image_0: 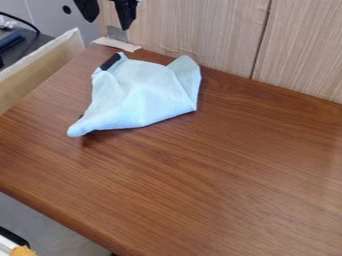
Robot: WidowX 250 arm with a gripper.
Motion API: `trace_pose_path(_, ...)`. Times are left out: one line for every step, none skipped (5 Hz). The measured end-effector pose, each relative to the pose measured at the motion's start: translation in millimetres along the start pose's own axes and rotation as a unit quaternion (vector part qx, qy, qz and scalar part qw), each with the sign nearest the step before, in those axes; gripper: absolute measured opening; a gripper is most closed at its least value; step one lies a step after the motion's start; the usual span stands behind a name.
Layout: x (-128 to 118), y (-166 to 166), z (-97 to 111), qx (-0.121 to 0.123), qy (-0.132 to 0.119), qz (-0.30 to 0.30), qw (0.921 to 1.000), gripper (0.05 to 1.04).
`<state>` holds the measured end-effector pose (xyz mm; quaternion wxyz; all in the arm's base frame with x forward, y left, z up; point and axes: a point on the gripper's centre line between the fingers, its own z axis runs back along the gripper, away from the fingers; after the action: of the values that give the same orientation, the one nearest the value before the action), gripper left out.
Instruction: Unfold the cloth from top left to bottom right
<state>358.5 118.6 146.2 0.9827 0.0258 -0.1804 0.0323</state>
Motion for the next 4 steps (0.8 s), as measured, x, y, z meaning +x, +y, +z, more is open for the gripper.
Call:
trace_pose_path(-4,0,-12,-0.004,0.016,0.004,0.9999,1.000)
trace_pose_path(0,8,-31,0.009,0.039,0.010,0.9992,1.000)
trace_pose_path(1,24,-57,0.039,0.080,0.017,0.9959,1.000)
trace_pose_path(1,33,-80,0.036,0.106,0.031,0.9933,1.000)
